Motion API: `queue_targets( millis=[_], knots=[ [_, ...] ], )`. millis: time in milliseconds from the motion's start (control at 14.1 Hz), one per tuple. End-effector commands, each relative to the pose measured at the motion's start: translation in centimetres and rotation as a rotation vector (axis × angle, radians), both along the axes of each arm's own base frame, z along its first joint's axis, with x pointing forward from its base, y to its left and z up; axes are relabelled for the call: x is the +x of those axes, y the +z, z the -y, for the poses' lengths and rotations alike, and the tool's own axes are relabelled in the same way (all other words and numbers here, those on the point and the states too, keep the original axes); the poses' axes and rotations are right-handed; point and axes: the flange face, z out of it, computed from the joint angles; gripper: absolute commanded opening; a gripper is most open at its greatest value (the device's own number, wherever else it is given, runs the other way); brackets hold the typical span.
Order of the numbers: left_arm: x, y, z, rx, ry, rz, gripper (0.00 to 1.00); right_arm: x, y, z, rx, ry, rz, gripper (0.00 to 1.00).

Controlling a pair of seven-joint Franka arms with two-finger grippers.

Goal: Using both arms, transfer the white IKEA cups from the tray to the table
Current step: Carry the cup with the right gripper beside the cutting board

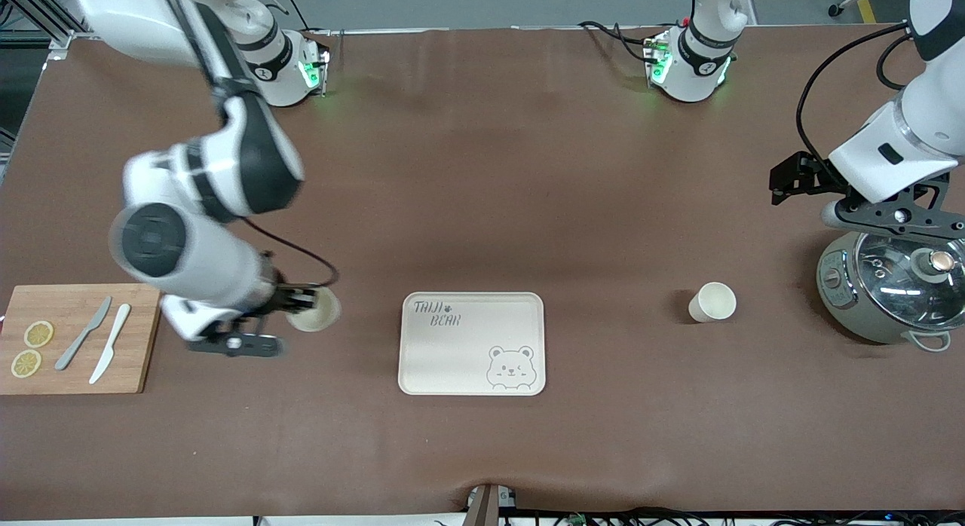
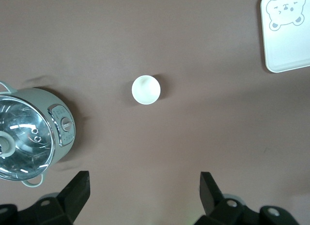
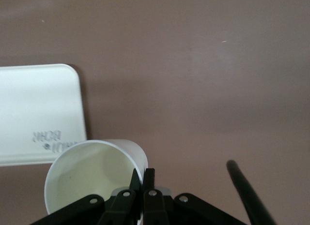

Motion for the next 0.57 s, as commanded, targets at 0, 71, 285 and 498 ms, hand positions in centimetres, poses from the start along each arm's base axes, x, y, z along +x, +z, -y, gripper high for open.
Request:
queue_targets(
  millis=[0, 71, 285, 498],
  knots=[
    [-0.2, 0.5, -0.1, -0.005, 0.006, 0.010, 1.00, -2.0, 0.9, 8.6, 0.019, 0.106, -0.023, 0.00],
    [-0.2, 0.6, -0.2, -0.003, 0.008, 0.012, 1.00, -2.2, 0.7, 11.3, 0.023, 0.128, -0.030, 0.00],
    [-0.2, 0.5, -0.2, -0.003, 0.006, 0.012, 1.00, -2.9, -2.1, 17.8, 0.037, 0.185, -0.012, 0.00],
    [-0.2, 0.5, -0.3, -0.002, 0.009, 0.012, 1.00, -3.2, -5.9, 19.2, 0.053, 0.179, 0.032, 0.00]
  ],
)
